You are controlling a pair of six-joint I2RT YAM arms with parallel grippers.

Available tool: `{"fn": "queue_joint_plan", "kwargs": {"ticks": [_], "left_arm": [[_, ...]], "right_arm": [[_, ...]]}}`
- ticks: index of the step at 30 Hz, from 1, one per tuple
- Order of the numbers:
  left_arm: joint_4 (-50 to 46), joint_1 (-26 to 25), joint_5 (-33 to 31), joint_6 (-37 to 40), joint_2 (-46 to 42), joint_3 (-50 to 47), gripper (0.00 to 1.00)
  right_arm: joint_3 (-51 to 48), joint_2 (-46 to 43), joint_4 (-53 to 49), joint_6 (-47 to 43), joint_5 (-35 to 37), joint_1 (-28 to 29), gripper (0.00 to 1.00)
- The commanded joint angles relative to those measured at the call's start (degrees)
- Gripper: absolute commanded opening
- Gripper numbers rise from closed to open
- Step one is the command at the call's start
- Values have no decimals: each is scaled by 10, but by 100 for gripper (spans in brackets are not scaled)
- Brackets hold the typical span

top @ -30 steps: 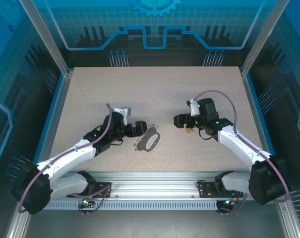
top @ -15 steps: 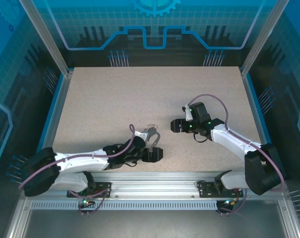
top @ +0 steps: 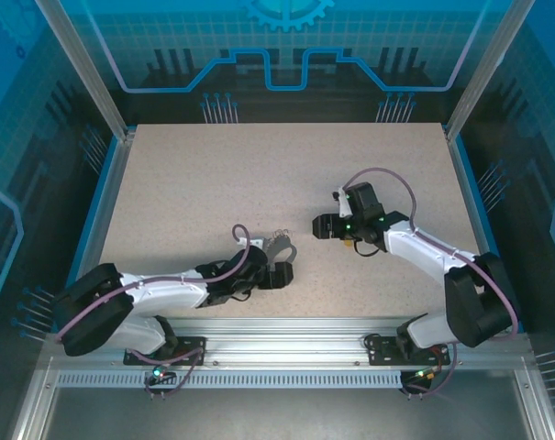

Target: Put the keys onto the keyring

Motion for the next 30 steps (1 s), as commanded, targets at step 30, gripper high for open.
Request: {"fn": "queue_joint_plan", "kwargs": {"ticks": [30], "left_arm": [[-36,205,148,145,10,137,99]], "right_arm": [[-97,-38,11,54,-14,140,59]]}}
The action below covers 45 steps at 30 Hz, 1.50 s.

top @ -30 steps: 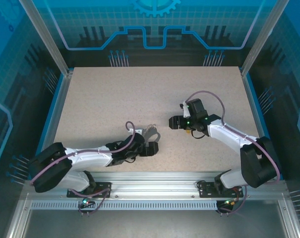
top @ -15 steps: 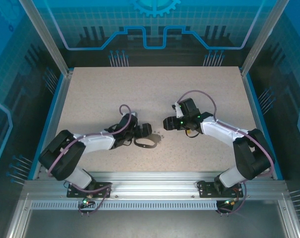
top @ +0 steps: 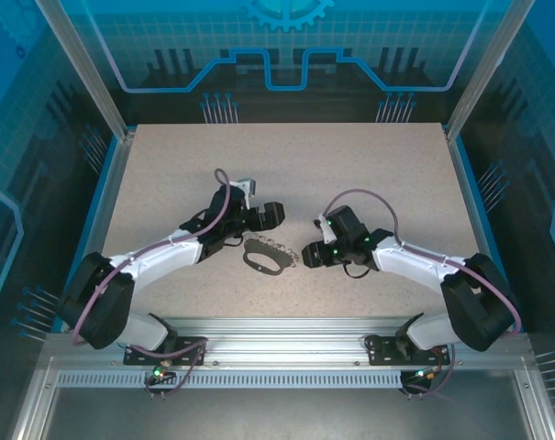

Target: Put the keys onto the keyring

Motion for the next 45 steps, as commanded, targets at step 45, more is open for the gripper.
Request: {"fn": "queue_joint_plan", "kwargs": {"ticks": [45], "left_arm": [[-34,0,22,-12,-110,-80,99]], "right_arm": [[28,57,16,-135,66,86,50]]}}
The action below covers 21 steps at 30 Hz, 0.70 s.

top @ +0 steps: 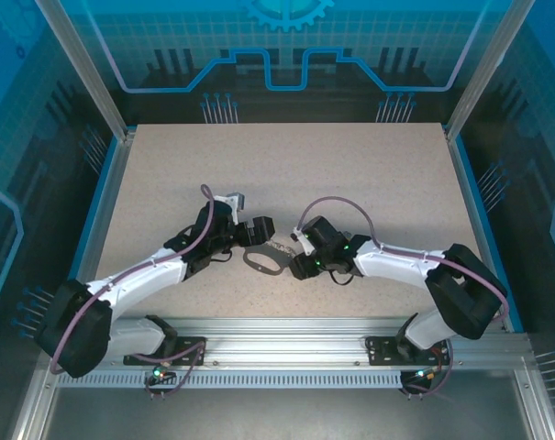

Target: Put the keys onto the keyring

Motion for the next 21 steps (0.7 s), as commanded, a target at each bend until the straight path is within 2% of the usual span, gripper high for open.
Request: {"fn": "queue_joint_plan", "kwargs": {"ticks": [1,4,21], "left_arm": [[-11,0,13,6,-13,2,99],[-15,0,18,10,-10,10,99],[-30,1,19,19,-8,28,99]], "right_arm": [[0,2,-1,-48,-6,-1,49],[15,26,-4,-67,-4,3,44],[67,115,13,-96,7,6,40]]}}
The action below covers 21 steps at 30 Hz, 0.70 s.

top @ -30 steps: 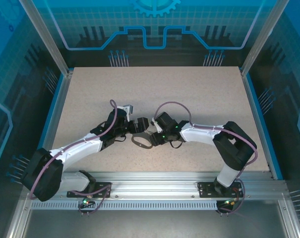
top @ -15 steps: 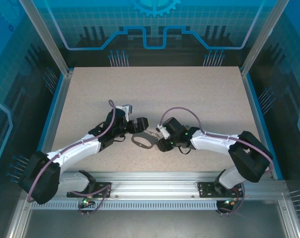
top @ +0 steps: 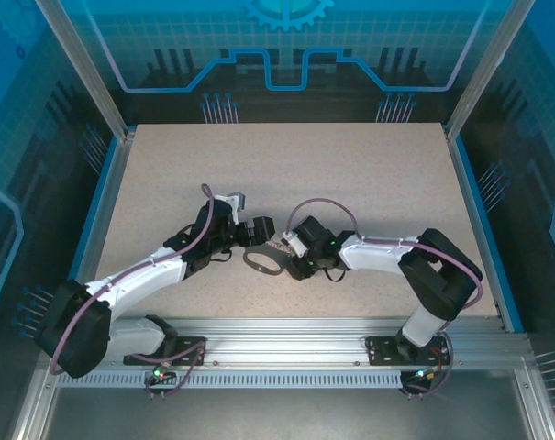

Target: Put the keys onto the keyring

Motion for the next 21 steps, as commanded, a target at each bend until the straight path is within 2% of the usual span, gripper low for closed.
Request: {"fn": "queue_joint_plan", "kwargs": {"ticks": [1,10,15,21], "left_arm": [[-12,2,12,14,-7,19,99],[-9,2,17,16,-7,21,99],[-9,2,21,18,-7,22,99],[-11,4,24,19,-12,23,99]], "right_arm": [[23,20,7,-14,6,5,39],[39,18,-6,-24,6,2,18],[37,5,-8,-28,-6,-4,1],[32,-9,1,-26,-42,-19,0]]}}
